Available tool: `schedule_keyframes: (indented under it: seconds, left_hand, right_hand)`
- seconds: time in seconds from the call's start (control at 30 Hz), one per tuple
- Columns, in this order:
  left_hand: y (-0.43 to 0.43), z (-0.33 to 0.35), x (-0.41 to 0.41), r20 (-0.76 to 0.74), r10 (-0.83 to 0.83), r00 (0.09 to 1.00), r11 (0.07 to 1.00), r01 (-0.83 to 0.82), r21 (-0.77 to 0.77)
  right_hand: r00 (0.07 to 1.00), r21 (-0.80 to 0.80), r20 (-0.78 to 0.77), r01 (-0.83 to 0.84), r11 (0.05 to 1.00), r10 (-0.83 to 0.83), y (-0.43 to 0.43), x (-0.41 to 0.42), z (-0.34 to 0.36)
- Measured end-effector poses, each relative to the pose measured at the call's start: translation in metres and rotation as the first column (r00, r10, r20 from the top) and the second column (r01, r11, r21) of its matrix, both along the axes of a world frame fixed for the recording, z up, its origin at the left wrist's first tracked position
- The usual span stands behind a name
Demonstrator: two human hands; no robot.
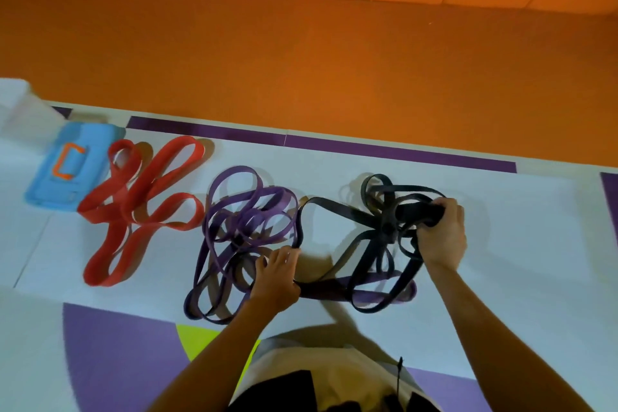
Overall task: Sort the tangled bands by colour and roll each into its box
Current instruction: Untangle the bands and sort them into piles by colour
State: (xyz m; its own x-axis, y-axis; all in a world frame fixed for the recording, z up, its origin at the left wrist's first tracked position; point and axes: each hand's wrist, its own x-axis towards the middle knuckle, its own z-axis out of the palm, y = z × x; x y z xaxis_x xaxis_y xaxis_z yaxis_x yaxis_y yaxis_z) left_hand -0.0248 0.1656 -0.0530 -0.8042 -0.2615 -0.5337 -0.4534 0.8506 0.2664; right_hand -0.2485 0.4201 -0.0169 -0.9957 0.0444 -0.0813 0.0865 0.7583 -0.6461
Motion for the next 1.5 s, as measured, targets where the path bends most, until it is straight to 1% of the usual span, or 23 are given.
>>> schedule_keyframes:
  seconds: [0.07, 0.13, 0.23, 0.3, 0.37, 0.47, 0.5, 0.53, 0.6, 0.63, 0.67, 0.73, 0.77, 0.8, 0.93, 1.0, 1.1, 1.17, 1.2, 1.23, 1.3, 1.33, 1.5]
  left_hand:
    - [0.005, 0.002, -0.002, 0.020, -0.027, 0.999, 0.996, 0.028, -0.081]
    - [0.007, 0.003, -0.004, 0.055, -0.115, 0.992, 0.978, 0.123, -0.170]
    - [0.004, 0.007, -0.012, 0.048, -0.191, 0.980, 0.945, 0.197, -0.260]
    - [0.002, 0.009, -0.018, -0.010, -0.228, 0.974, 0.939, 0.217, -0.265]
    - [0.002, 0.008, -0.023, -0.147, -0.210, 0.967, 0.968, 0.185, -0.169]
    - [0.007, 0.010, -0.031, -0.397, -0.096, 0.913, 0.989, 0.134, 0.070]
    - [0.010, 0.012, -0.034, -0.450, -0.063, 0.891, 0.984, 0.132, 0.123]
    - [0.014, 0.014, -0.037, -0.489, -0.028, 0.872, 0.977, 0.126, 0.170]
    - [0.023, 0.017, -0.042, -0.517, 0.038, 0.855, 0.966, 0.101, 0.238]
    - [0.027, 0.018, -0.043, -0.501, 0.065, 0.863, 0.960, 0.082, 0.267]
    - [0.031, 0.020, -0.044, -0.470, 0.088, 0.878, 0.951, 0.067, 0.303]
    - [0.039, 0.022, -0.047, -0.411, 0.115, 0.905, 0.918, 0.061, 0.391]
    - [0.044, 0.021, -0.049, -0.384, 0.136, 0.913, 0.901, 0.047, 0.431]
    - [0.049, 0.021, -0.052, -0.357, 0.172, 0.918, 0.882, 0.018, 0.470]
    - [0.063, 0.018, -0.067, -0.226, 0.322, 0.919, 0.809, -0.143, 0.571]
    - [0.066, 0.012, -0.073, -0.140, 0.399, 0.906, 0.795, -0.266, 0.546]
    - [0.070, 0.003, -0.074, -0.086, 0.433, 0.897, 0.847, -0.372, 0.379]
    - [0.074, 0.001, -0.072, -0.118, 0.487, 0.866, 0.848, -0.436, 0.300]
    - [0.075, -0.001, -0.071, -0.151, 0.518, 0.842, 0.839, -0.466, 0.283]
    - [0.075, -0.002, -0.070, -0.173, 0.545, 0.820, 0.825, -0.489, 0.282]
    - [0.075, -0.005, -0.071, -0.162, 0.585, 0.795, 0.793, -0.519, 0.317]
    - [0.075, -0.005, -0.073, -0.140, 0.592, 0.794, 0.782, -0.524, 0.337]
    - [0.065, -0.007, -0.081, -0.082, 0.541, 0.837, 0.774, -0.458, 0.438]
  right_hand:
    - [0.998, -0.012, 0.051, -0.044, 0.999, 0.044, 0.000, 0.007, -0.006]
    - [0.974, -0.060, 0.164, -0.147, 0.987, 0.155, -0.001, 0.015, -0.016]
    - [0.902, -0.073, 0.279, -0.320, 0.944, 0.328, 0.000, 0.025, -0.027]
    - [0.835, -0.054, 0.336, -0.445, 0.894, 0.435, 0.003, 0.029, -0.031]
    - [0.766, -0.083, 0.375, -0.534, 0.842, 0.522, 0.006, 0.029, -0.032]
    - [0.701, -0.160, 0.372, -0.598, 0.786, 0.609, 0.011, 0.023, -0.033]
    - [0.659, -0.173, 0.392, -0.632, 0.755, 0.642, 0.014, 0.019, -0.033]
    - [0.590, -0.187, 0.438, -0.679, 0.710, 0.679, 0.017, 0.014, -0.033]
    - [0.401, -0.225, 0.566, -0.765, 0.603, 0.720, 0.024, 0.005, -0.030]
    - [0.317, -0.243, 0.616, -0.794, 0.557, 0.721, 0.027, 0.001, -0.028]
    - [0.258, -0.254, 0.645, -0.815, 0.521, 0.719, 0.030, -0.002, -0.027]
    - [0.206, -0.253, 0.664, -0.843, 0.475, 0.719, 0.037, -0.005, -0.029]
    - [0.210, -0.250, 0.660, -0.845, 0.474, 0.722, 0.041, -0.007, -0.030]
    - [0.237, -0.241, 0.642, -0.840, 0.485, 0.730, 0.043, -0.008, -0.031]
    - [0.444, -0.143, 0.441, -0.823, 0.550, 0.780, 0.047, -0.009, -0.032]
    - [0.542, -0.066, 0.330, -0.804, 0.591, 0.773, 0.046, -0.007, -0.032]
    - [0.640, 0.059, 0.255, -0.758, 0.650, 0.724, 0.044, -0.005, -0.035]
    - [0.676, 0.137, 0.283, -0.731, 0.669, 0.680, 0.042, -0.004, -0.040]
    - [0.690, 0.140, 0.317, -0.713, 0.687, 0.651, 0.039, -0.004, -0.043]
    - [0.706, 0.110, 0.354, -0.683, 0.722, 0.614, 0.035, -0.004, -0.045]
    - [0.719, -0.014, 0.425, -0.602, 0.798, 0.550, 0.028, -0.006, -0.051]
    - [0.714, -0.054, 0.444, -0.581, 0.812, 0.541, 0.024, -0.007, -0.054]
    - [0.713, -0.067, 0.482, -0.550, 0.833, 0.510, 0.018, -0.011, -0.062]
